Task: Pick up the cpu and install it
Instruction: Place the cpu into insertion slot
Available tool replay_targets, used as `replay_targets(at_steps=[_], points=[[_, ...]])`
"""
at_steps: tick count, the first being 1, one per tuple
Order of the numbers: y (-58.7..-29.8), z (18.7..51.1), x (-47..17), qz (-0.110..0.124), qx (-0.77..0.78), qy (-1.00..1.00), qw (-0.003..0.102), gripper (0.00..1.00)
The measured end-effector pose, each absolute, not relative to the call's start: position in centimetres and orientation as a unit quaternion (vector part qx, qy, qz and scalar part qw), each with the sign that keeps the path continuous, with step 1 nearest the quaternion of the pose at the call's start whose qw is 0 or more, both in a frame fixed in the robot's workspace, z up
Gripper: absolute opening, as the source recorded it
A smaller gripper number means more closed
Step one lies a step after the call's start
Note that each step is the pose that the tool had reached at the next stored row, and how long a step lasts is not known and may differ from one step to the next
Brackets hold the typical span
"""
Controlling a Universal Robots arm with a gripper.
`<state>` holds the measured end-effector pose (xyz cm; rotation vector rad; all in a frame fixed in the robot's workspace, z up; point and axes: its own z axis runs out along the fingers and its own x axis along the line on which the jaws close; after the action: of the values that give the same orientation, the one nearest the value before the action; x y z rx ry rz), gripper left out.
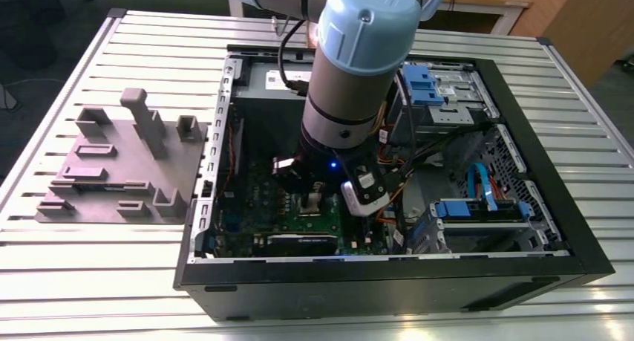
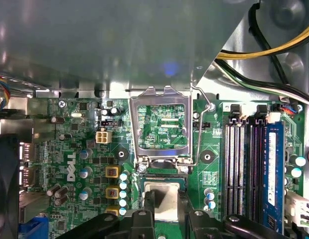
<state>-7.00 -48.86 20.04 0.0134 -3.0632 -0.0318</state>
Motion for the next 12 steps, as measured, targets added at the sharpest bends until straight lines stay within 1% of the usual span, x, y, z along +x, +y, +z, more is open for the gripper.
replay_targets(at_steps=[12], points=[[-48.99,20.04,-7.00,-0.010,0.004,-0.999,0.039,0.31]])
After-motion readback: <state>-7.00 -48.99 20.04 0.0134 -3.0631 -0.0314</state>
